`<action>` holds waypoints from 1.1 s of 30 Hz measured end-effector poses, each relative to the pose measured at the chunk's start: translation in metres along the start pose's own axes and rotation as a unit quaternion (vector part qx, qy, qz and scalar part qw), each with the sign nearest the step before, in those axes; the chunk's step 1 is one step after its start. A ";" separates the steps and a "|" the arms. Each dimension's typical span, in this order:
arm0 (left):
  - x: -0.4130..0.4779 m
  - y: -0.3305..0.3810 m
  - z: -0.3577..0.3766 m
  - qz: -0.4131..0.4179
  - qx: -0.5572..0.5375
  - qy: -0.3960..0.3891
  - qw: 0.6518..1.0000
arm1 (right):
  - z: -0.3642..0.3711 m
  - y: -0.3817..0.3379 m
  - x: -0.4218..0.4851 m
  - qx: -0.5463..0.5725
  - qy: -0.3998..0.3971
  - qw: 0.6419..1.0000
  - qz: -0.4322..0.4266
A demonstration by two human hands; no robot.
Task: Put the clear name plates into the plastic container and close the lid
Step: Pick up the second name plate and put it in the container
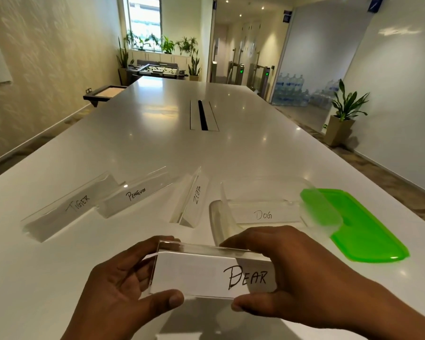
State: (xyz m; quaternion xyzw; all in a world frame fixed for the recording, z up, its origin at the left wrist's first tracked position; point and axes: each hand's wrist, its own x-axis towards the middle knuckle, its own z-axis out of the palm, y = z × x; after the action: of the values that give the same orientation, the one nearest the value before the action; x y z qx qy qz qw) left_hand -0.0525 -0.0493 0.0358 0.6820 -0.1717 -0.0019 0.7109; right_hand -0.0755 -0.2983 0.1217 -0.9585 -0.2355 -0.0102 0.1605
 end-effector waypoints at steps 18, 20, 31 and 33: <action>0.018 -0.026 -0.012 0.018 -0.053 0.016 0.998 | -0.014 0.014 0.001 -0.021 0.050 0.998 -0.008; 0.019 -0.035 -0.017 -0.024 0.000 0.034 0.999 | -0.022 0.020 0.003 -0.032 0.063 0.997 -0.003; 0.011 -0.088 -0.022 -0.098 0.567 -0.007 0.818 | -0.052 0.088 0.031 -0.078 0.076 0.993 0.046; 0.010 -0.091 -0.020 -0.103 0.591 -0.008 0.800 | -0.052 0.103 0.038 -0.092 0.069 0.992 0.051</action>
State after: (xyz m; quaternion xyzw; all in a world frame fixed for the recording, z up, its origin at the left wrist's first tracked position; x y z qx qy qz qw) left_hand -0.0173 -0.0385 -0.0504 0.9835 -0.0736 0.0211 0.1641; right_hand 0.0079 -0.3842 0.1438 -0.9770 -0.1729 -0.0893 0.0878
